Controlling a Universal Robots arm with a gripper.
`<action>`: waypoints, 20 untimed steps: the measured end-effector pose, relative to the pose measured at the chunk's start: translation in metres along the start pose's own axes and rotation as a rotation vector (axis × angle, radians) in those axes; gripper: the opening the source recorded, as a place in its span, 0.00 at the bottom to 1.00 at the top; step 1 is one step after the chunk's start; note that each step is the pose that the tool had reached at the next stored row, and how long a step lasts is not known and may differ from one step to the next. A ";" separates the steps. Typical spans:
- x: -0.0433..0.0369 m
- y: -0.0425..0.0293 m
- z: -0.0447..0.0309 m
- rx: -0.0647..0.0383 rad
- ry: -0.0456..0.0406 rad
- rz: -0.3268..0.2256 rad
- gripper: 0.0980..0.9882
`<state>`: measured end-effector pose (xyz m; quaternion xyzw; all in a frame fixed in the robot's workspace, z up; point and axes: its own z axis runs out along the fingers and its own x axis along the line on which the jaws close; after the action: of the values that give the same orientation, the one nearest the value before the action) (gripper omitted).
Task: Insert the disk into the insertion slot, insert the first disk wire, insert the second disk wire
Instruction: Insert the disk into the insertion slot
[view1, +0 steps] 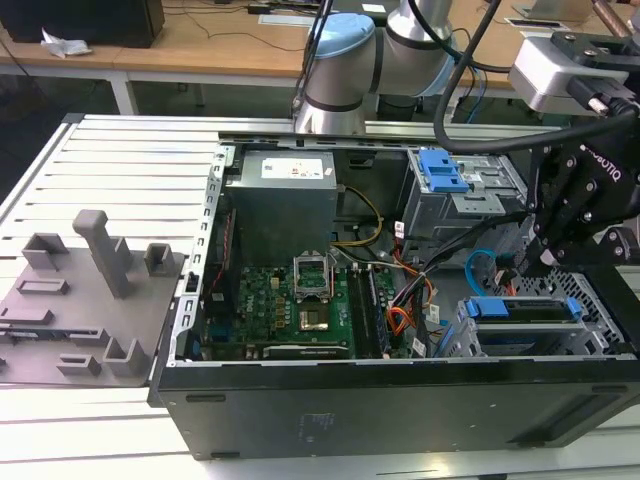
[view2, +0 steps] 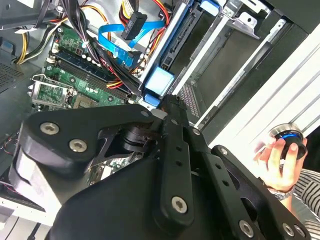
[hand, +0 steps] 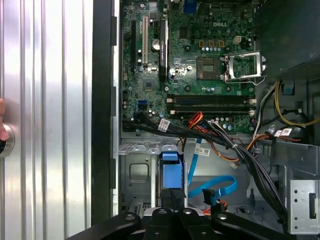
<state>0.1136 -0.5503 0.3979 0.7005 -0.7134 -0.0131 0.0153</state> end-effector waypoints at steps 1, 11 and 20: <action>0.0000 0.0000 0.0000 0.000 0.0000 0.000 0.01; -0.0026 -0.0153 -0.0001 -0.001 0.0000 0.000 0.01; -0.0041 -0.0209 0.0119 -0.001 0.0000 0.000 0.01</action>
<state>0.1340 -0.5467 0.3852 0.7005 -0.7133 -0.0136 0.0158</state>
